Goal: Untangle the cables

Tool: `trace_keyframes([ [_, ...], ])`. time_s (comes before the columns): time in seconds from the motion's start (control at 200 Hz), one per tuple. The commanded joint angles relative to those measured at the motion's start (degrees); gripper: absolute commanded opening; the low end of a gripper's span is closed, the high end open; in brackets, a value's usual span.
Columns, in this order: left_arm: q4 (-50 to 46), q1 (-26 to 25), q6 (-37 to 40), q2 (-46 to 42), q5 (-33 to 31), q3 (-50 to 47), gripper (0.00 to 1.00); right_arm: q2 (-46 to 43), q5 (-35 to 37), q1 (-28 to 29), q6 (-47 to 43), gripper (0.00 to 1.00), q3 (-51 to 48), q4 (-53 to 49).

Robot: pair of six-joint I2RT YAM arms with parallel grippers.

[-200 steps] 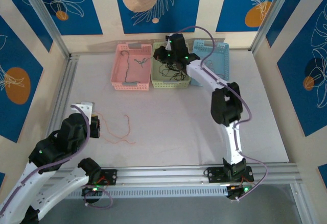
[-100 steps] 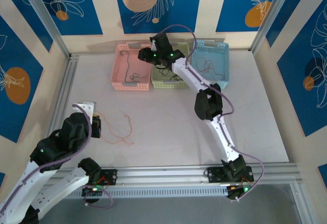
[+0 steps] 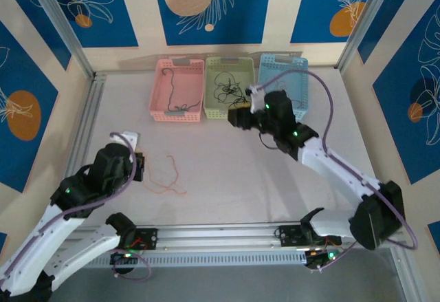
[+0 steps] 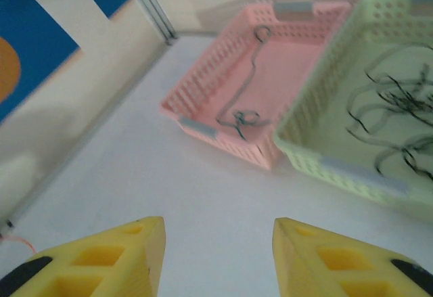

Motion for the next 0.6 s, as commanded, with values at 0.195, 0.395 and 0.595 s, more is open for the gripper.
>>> trace_keyframes([
  [0.195, 16.5, -0.4, 8.8, 28.0, 10.2, 31.6, 0.00, -7.8, 8.3, -2.3, 0.8, 0.46, -19.6, 1.9],
  [0.395, 14.7, -0.4, 12.6, 46.2, 13.0, 60.5, 0.00, -10.9, 8.7, -4.0, 2.7, 0.45, -22.6, 3.7],
  [0.595, 17.5, -0.4, 14.8, 57.2, 16.6, 78.0, 0.00, -11.4, 8.0, -5.1, 3.5, 0.42, -23.5, 4.4],
])
